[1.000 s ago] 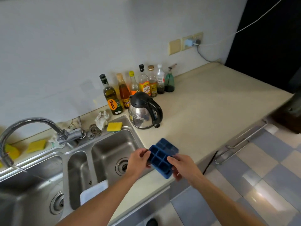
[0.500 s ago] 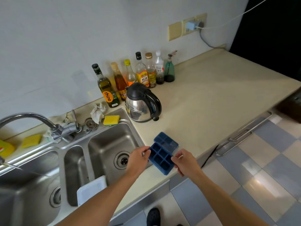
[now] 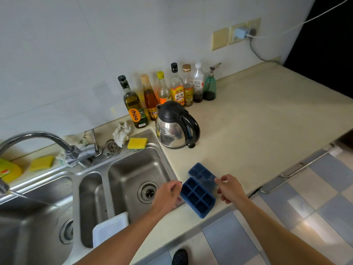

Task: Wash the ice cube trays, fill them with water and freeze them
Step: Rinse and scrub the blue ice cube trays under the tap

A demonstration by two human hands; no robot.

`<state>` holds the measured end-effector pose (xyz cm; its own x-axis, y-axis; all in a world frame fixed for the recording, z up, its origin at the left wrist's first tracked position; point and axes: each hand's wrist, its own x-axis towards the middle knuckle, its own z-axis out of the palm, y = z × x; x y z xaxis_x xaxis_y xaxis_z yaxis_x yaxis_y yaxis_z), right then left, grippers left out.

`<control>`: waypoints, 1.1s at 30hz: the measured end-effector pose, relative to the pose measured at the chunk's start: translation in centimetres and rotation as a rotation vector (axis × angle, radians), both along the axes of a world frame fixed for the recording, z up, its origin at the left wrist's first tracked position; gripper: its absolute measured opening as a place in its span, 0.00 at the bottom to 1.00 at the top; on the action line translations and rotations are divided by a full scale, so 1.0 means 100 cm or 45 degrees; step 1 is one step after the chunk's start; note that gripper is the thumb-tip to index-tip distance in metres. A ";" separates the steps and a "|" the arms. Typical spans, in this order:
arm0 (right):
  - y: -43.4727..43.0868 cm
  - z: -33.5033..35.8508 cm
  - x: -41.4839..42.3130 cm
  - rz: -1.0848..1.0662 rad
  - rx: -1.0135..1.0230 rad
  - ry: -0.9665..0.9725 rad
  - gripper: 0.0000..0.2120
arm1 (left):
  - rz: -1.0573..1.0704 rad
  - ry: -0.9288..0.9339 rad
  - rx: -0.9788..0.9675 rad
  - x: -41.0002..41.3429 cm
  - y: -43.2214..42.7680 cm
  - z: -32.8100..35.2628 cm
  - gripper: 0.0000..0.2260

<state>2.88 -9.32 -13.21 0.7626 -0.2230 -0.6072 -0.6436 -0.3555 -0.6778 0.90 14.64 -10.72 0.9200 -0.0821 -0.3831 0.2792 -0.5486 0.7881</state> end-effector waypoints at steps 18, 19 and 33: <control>0.121 0.077 0.046 0.112 0.426 -0.357 0.08 | 0.539 0.020 -0.160 -0.024 0.103 0.063 0.12; 0.138 0.083 0.042 0.168 0.447 -0.349 0.07 | 0.598 0.022 -0.215 -0.028 0.112 0.068 0.12; 0.380 0.091 -0.017 0.385 0.645 0.031 0.08 | 1.328 0.107 -1.102 -0.044 0.281 0.043 0.23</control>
<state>1.15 28.68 -4.11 0.7315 0.3245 -0.5997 -0.5819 -0.1613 -0.7971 -3.52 42.77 -6.43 0.6781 0.3914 -0.6221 0.3209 0.6038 0.7297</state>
